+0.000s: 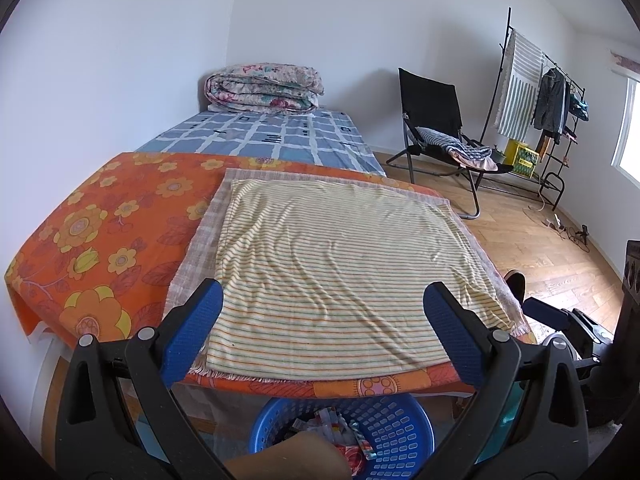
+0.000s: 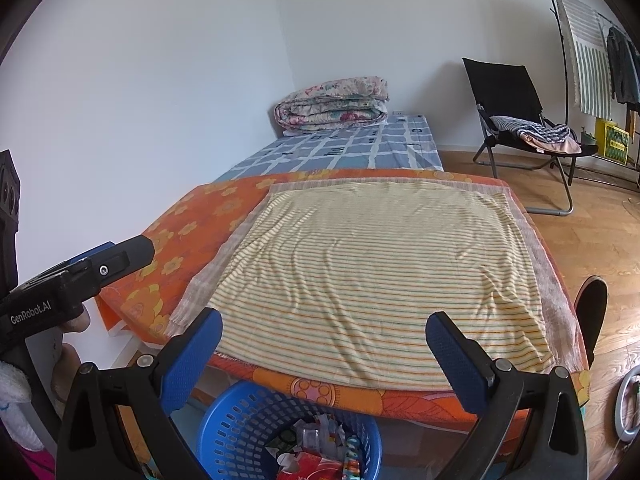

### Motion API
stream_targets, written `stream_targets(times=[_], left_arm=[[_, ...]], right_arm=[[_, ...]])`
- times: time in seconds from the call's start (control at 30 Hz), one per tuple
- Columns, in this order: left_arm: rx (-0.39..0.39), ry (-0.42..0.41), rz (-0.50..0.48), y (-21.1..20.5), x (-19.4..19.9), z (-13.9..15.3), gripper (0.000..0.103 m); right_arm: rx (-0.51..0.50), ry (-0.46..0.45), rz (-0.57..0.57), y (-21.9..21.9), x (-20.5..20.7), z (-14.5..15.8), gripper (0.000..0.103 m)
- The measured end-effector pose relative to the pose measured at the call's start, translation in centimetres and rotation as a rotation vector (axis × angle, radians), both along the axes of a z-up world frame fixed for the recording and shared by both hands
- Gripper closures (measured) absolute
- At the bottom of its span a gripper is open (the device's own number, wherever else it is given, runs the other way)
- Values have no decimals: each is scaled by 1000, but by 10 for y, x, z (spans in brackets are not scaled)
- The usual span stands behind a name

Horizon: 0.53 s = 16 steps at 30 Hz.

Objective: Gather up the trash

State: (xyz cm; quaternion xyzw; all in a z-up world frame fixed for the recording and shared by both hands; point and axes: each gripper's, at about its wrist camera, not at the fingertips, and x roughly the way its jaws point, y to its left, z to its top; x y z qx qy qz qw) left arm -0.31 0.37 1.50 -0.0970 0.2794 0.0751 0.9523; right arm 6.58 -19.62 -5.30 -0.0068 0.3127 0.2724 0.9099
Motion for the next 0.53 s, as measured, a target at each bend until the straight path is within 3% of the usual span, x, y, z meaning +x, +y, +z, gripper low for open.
stream_targets(times=[0.53], left_arm=[[13, 2, 6, -2, -1, -2, 1]], right_arm=[[1, 26, 3, 1, 2, -9, 0]])
